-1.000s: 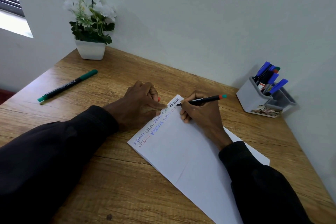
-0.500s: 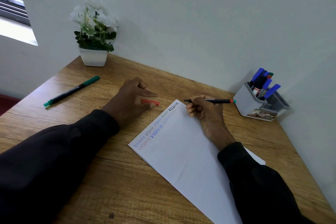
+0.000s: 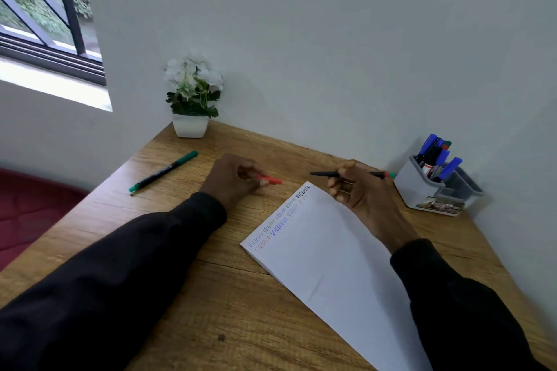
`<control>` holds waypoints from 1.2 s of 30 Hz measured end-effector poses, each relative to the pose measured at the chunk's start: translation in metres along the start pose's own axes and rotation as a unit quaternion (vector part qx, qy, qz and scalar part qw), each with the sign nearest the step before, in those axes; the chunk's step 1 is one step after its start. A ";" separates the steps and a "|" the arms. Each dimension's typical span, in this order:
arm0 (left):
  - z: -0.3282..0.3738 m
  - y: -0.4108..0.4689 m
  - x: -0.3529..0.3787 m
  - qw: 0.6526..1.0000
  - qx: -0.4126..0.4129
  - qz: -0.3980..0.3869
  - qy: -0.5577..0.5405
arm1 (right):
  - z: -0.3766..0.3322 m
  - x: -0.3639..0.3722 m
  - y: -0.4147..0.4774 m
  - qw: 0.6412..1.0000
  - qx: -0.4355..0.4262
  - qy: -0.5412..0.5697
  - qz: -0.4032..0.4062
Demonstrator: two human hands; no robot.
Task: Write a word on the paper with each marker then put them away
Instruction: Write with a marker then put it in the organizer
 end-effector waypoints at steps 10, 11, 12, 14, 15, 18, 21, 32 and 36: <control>0.038 -0.032 -0.001 0.985 0.011 -0.042 -0.168 | -0.021 0.027 -0.057 0.993 -0.106 -0.039 -0.043; 0.043 -0.034 -0.001 0.985 0.017 -0.044 -0.167 | -0.024 0.027 -0.060 0.992 -0.112 -0.036 -0.039; 0.047 -0.036 -0.003 0.985 0.021 -0.043 -0.164 | -0.027 0.027 -0.063 0.992 -0.118 -0.035 -0.033; 0.055 -0.038 -0.005 0.986 0.026 -0.043 -0.160 | -0.034 0.027 -0.070 0.990 -0.132 -0.034 -0.030; 0.060 -0.040 -0.005 0.987 0.030 -0.044 -0.154 | -0.037 0.027 -0.074 0.989 -0.139 -0.035 -0.033; 0.075 -0.045 -0.005 0.990 0.045 -0.042 -0.130 | -0.044 0.027 -0.083 0.986 -0.153 -0.050 -0.042; 0.086 -0.050 -0.005 0.989 0.063 -0.044 -0.129 | -0.049 0.024 -0.091 0.985 -0.160 -0.057 -0.038; 0.112 -0.053 0.022 0.989 0.111 -0.055 -0.082 | -0.059 0.012 -0.116 0.958 -0.210 -0.181 0.069; 0.117 -0.049 0.042 0.988 0.136 -0.042 -0.056 | -0.059 0.000 -0.115 0.950 -0.208 -0.218 0.086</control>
Point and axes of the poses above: each hand's wrist, its own y-axis towards the middle knuckle, its own x-axis out of the palm, z = x × y, the point moved 8 cm from there along y, towards the middle knuckle, and after that the axes turned 4 degrees about -y, right-handed, at the moved point
